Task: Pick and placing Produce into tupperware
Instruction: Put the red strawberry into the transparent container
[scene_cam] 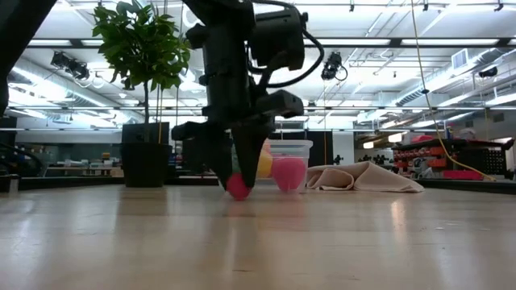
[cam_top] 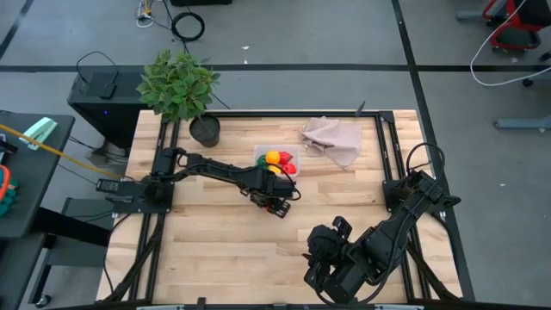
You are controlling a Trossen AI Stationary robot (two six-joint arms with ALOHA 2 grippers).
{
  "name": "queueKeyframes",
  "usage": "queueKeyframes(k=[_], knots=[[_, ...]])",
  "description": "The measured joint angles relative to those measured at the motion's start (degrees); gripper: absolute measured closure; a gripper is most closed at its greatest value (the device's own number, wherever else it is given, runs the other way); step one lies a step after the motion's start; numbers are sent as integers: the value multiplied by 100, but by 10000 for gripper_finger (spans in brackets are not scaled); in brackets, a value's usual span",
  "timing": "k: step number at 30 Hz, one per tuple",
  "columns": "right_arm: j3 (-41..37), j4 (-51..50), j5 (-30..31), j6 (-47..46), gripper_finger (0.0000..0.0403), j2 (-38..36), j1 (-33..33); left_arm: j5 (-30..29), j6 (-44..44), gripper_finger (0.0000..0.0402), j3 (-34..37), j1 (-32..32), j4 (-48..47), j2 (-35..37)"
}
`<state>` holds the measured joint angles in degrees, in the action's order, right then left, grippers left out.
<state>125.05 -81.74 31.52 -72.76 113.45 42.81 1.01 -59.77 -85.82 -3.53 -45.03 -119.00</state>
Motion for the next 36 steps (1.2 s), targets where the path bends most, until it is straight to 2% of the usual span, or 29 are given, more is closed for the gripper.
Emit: queueKeyframes(k=[2,5,11,15,19,25,30,32,36], knots=[[0,3,1,7,208,-1,2,-38,1,264,0,2,47,58],[0,14,-1,38,208,-1,2,-83,30,268,0,22,66,200],[0,20,-2,53,208,-2,2,-320,44,222,0,155,100,627],[0,22,-1,53,208,0,2,-572,75,216,-5,346,155,998],[0,20,-3,53,208,-2,2,-885,232,237,-9,609,445,1322],[0,33,-2,36,208,-2,2,-826,402,278,-9,954,673,1489],[-2,65,31,36,208,-2,2,-795,548,293,-7,791,942,1489],[-2,50,70,26,208,-2,2,-1012,573,291,-11,660,953,1489],[0,-71,90,-110,208,-2,27,-1888,691,275,-9,269,850,1513]])
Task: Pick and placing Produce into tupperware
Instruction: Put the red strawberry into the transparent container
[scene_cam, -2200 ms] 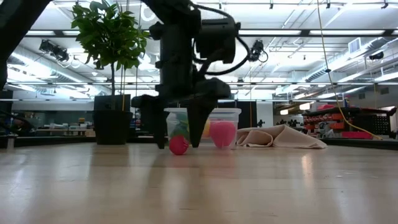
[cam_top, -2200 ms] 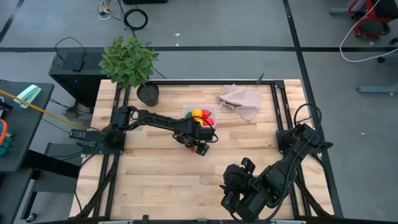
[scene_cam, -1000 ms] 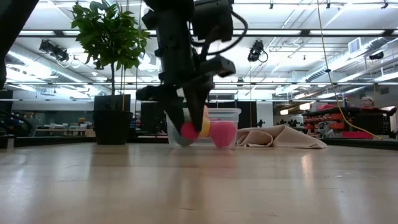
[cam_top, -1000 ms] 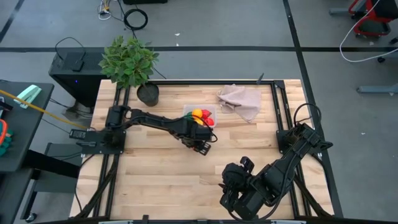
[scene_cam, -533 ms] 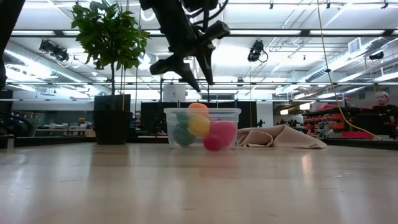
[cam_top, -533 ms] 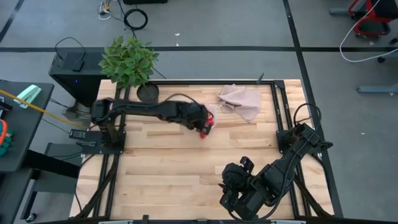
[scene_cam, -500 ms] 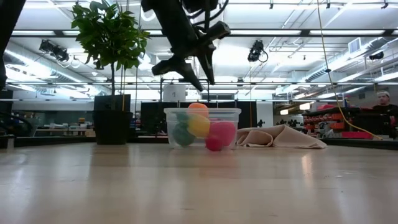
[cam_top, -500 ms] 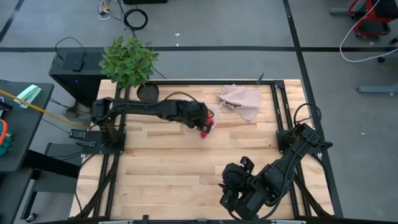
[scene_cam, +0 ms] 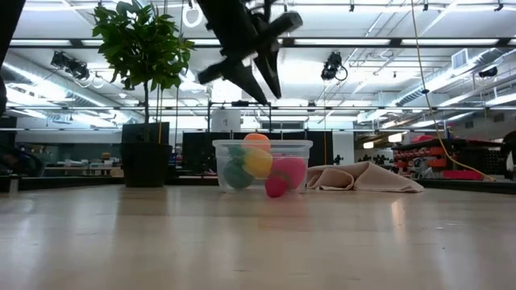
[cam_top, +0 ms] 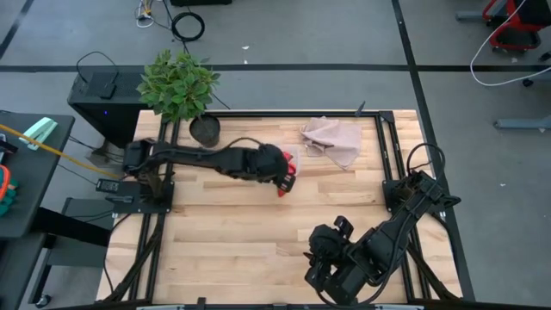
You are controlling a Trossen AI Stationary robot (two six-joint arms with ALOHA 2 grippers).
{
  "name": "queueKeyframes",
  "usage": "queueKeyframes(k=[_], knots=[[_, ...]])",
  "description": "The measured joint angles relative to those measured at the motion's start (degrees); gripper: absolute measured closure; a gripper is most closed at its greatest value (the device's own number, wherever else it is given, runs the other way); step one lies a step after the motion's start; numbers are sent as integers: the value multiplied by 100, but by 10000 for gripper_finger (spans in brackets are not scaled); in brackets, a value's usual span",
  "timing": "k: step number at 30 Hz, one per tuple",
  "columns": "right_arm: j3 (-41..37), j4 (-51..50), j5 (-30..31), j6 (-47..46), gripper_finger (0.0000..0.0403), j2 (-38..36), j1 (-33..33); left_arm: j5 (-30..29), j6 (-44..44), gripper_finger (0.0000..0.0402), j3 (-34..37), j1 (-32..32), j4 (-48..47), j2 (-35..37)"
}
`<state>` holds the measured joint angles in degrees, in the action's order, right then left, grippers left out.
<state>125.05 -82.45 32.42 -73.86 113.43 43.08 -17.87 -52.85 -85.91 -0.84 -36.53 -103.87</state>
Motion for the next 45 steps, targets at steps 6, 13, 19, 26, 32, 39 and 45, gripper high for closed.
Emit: queueKeyframes(k=[6,13,19,26,32,39,45], knots=[[-2,-606,20,-598,208,0,199,-581,-266,246,11,-705,-344,38],[-2,-682,83,-762,208,0,253,-140,-716,227,11,-665,-195,-320],[-2,-640,103,-755,208,0,223,300,-855,176,15,-621,-91,-666],[-2,-549,101,-757,208,0,244,-534,-1155,107,9,-815,-117,-957],[-2,-512,96,-744,208,0,242,-566,-1396,80,9,-778,-22,-1163],[-2,-417,57,-711,208,0,242,-545,-1560,82,-2,-728,171,-1367],[-2,-363,55,-700,208,0,235,-608,-1808,85,13,-682,294,-1614]])
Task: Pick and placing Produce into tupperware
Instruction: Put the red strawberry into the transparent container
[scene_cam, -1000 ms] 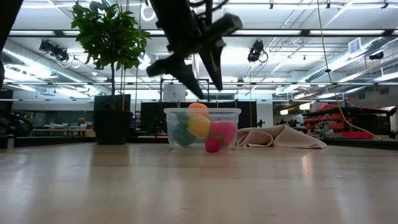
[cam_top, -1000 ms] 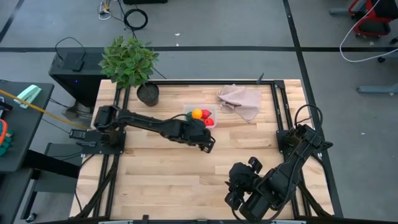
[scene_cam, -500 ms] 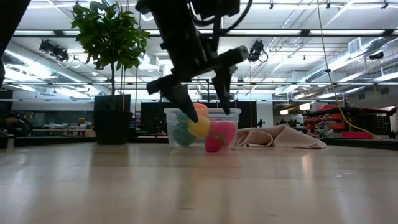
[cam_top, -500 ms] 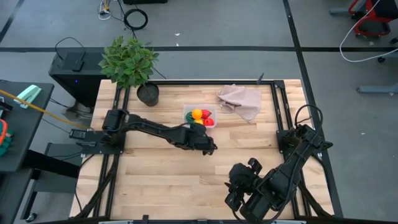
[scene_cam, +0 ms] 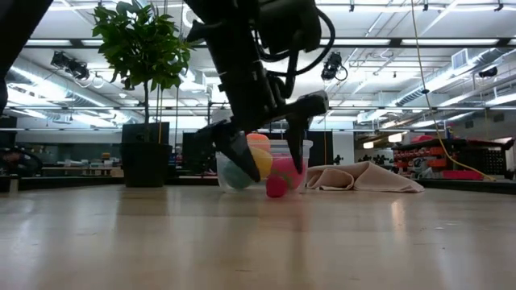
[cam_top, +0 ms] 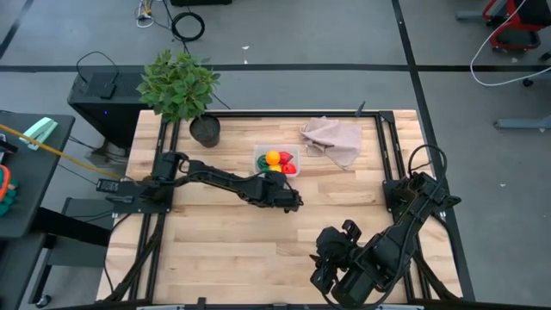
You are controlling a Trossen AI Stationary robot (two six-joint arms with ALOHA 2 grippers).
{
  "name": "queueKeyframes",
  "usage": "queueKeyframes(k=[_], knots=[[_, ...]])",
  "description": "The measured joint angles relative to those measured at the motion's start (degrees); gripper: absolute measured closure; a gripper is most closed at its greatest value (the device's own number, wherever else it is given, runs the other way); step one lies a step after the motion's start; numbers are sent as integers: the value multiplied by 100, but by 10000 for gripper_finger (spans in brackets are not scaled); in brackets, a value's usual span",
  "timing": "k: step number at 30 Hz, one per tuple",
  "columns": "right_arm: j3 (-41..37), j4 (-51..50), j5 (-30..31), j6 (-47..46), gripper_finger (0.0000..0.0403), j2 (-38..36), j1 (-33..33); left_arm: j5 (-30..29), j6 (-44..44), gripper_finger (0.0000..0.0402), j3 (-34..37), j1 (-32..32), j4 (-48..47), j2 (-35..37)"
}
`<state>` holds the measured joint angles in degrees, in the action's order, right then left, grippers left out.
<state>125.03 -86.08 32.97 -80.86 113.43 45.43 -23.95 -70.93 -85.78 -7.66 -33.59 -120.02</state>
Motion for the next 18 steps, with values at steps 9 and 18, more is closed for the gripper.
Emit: queueKeyframes(k=[9,18], knots=[[0,76,-22,16,208,0,-4,-243,-66,88,-11,95,63,-111],[0,80,-22,35,208,0,-4,20,-121,88,-4,107,266,-301]])
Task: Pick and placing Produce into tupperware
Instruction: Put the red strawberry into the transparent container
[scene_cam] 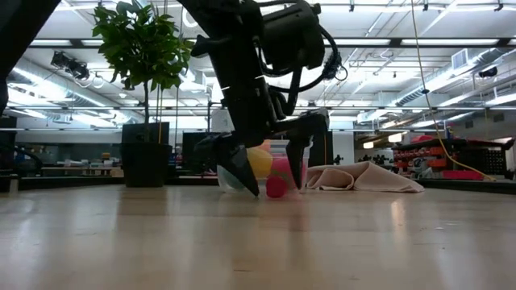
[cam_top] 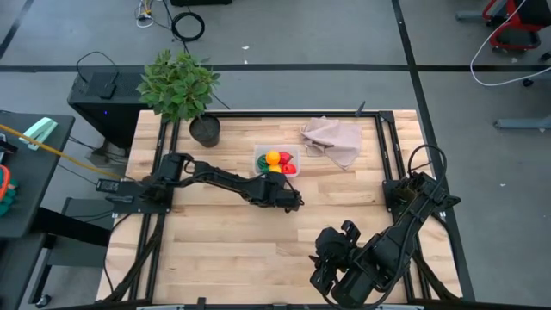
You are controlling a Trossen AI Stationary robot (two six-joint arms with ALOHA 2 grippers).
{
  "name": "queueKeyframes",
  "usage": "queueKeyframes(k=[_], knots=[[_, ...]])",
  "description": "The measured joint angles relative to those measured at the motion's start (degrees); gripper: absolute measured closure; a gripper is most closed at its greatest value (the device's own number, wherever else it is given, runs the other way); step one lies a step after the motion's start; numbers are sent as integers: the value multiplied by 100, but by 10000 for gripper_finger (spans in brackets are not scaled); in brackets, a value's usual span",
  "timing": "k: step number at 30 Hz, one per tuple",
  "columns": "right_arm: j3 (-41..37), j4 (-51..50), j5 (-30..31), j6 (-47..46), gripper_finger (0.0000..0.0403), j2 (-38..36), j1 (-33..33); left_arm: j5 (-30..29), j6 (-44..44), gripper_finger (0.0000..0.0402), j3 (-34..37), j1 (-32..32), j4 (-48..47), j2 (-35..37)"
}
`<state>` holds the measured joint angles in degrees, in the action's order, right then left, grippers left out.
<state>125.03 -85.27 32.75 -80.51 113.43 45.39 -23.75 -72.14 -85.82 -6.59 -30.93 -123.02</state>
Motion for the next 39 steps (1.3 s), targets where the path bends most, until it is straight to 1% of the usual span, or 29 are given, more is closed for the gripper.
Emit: queueKeyframes(k=[8,12,17,25,29,31,36,39], knots=[[0,21,1,56,208,0,-24,-110,-67,89,-7,-2,95,-63],[0,24,0,72,208,0,-25,-200,-69,102,-3,0,109,-72],[0,24,2,78,208,0,-24,-232,-67,143,0,2,115,-77],[0,20,24,98,208,0,-26,-259,-65,228,0,2,126,-85],[0,20,23,98,208,0,-24,-295,-63,255,1,0,126,-84],[0,17,24,100,208,0,-25,-306,-63,255,2,0,124,-85],[0,17,24,118,208,0,-24,-296,-59,224,-1,-36,122,-84],[0,3,24,118,208,0,-25,-286,-54,223,-42,-122,128,-83]])
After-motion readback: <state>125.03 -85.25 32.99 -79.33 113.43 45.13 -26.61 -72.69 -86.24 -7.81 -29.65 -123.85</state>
